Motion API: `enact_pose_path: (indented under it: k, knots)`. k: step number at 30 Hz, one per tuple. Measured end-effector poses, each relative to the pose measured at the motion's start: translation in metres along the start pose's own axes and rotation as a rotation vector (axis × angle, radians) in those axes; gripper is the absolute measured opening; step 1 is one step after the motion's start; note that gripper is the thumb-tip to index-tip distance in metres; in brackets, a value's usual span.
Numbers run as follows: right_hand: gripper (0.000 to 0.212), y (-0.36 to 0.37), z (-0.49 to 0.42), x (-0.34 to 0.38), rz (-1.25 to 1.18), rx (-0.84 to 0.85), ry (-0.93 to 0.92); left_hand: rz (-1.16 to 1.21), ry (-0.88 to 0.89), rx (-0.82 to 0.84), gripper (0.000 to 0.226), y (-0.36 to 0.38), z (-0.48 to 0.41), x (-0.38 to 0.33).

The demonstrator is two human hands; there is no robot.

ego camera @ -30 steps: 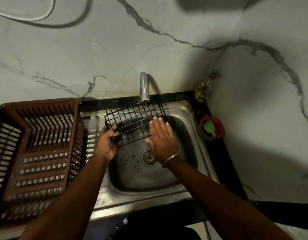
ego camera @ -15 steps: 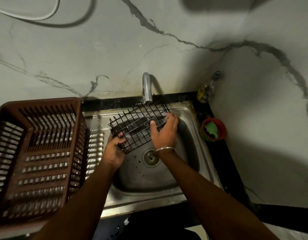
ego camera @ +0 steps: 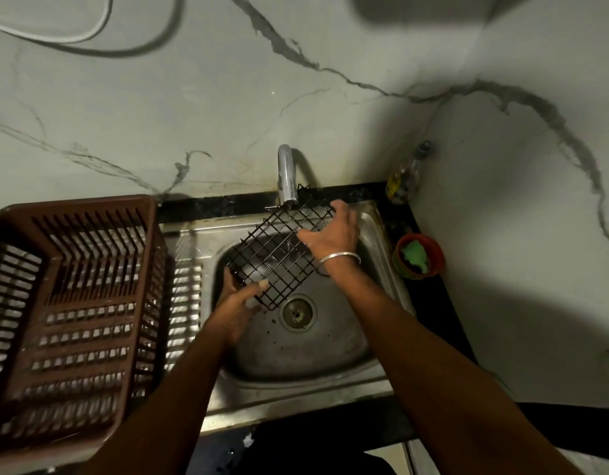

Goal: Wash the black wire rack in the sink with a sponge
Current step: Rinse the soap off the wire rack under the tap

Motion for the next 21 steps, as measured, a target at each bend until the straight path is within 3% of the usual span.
enact_pose_path:
  k: [3, 4, 7, 10, 13, 15, 18, 21]
  knots:
    - [0.095, -0.010, -0.006, 0.004, 0.089, 0.036, -0.078, 0.031, 0.115, -0.025, 0.072, 0.002, -0.002, -0.027]
    - [0.094, -0.010, -0.005, 0.004, 0.123, 0.048, -0.112, -0.025, 0.125, -0.029, 0.068, 0.006, -0.005, -0.035]
    - [0.094, -0.002, 0.001, 0.002, 0.178, 0.104, -0.197, -0.344, 0.045, 0.013, 0.098, 0.025, -0.011, -0.047]
    - [0.092, 0.002, 0.007, 0.004, 0.175, 0.174, -0.283, -0.539, -0.051, 0.009, 0.094, 0.033, -0.011, -0.042]
    - [0.093, -0.002, 0.009, 0.007, 0.151, 0.231, -0.368, -0.470, -0.111, -0.010, 0.098, 0.034, -0.012, -0.032]
    - [0.095, 0.000, 0.019, 0.009, 0.289, 0.252, -0.390, -0.421, -0.109, 0.008, 0.087, 0.038, -0.009, -0.028]
    - [0.083, 0.009, 0.043, 0.018, 0.595, 0.109, -0.410, -0.365, -0.087, 0.006, 0.077, 0.042, -0.005, -0.018]
    - [0.075, 0.025, 0.060, 0.026, 0.673, 0.073, -0.614, -0.318, -0.037, -0.037, 0.062, 0.050, -0.002, -0.013]
Point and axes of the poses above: each hand's wrist, its own z-axis away from the middle knuckle, its own y-axis out of the palm, x = y × z, the point moved 4 cm from there along -z, towards the middle knuckle, and after that the axes turned 15 degrees about z, right-handed, at the moved point
